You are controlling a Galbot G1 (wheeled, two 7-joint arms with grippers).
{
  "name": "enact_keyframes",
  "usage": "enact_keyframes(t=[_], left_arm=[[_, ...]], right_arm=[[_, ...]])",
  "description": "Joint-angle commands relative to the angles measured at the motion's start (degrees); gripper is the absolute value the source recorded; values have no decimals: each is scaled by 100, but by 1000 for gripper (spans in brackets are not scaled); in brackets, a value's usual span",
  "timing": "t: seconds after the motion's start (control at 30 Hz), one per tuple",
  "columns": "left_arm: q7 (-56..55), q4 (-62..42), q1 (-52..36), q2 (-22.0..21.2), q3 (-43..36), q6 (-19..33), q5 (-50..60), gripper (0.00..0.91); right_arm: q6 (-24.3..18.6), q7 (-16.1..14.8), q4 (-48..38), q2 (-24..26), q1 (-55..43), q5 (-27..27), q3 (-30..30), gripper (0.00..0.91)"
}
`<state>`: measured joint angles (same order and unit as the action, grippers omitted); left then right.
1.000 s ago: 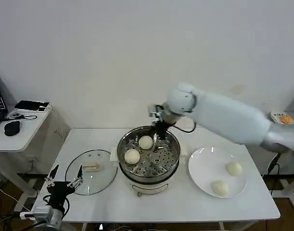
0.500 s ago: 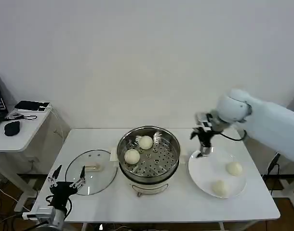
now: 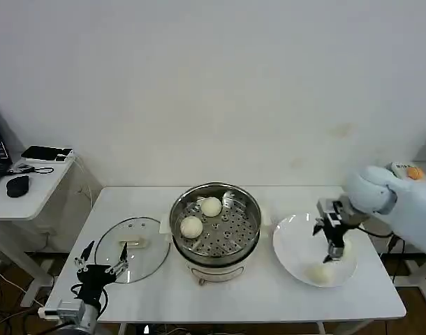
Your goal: Take steamed baozi put them in steamer then cover it.
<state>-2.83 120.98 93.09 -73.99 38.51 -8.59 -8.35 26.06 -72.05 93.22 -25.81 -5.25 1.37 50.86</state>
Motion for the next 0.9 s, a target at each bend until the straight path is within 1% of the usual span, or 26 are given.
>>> enact_keyframes(t=[0.03, 0.1, 0.23, 0.3, 0.37, 0.53, 0.9], left_arm=[[12, -110, -19, 35, 19, -3, -2, 907], [13, -134, -25, 29, 24, -3, 3, 907], [12, -167, -14, -4, 26, 0, 10, 907], [9, -192, -11, -9, 26, 4, 18, 907], [0, -249, -14, -16, 29, 8, 20, 907], [-3, -310, 11, -19, 21, 28, 36, 907], [10, -349, -23, -13, 34, 21, 33, 907]], right_arm=[[-87, 29, -108, 159, 1191, 412, -673, 907], [-123, 35, -202, 88, 1291, 518, -755, 907], [-150, 75, -453, -26, 1326, 566, -761, 907], [-147, 182, -616, -123, 1322, 575, -742, 907], [-83, 398, -751, -210, 1327, 495, -713, 907], [-28, 474, -928, -352, 1320, 480, -718, 907], [44, 513, -1042, -553, 1334, 431, -705, 907]])
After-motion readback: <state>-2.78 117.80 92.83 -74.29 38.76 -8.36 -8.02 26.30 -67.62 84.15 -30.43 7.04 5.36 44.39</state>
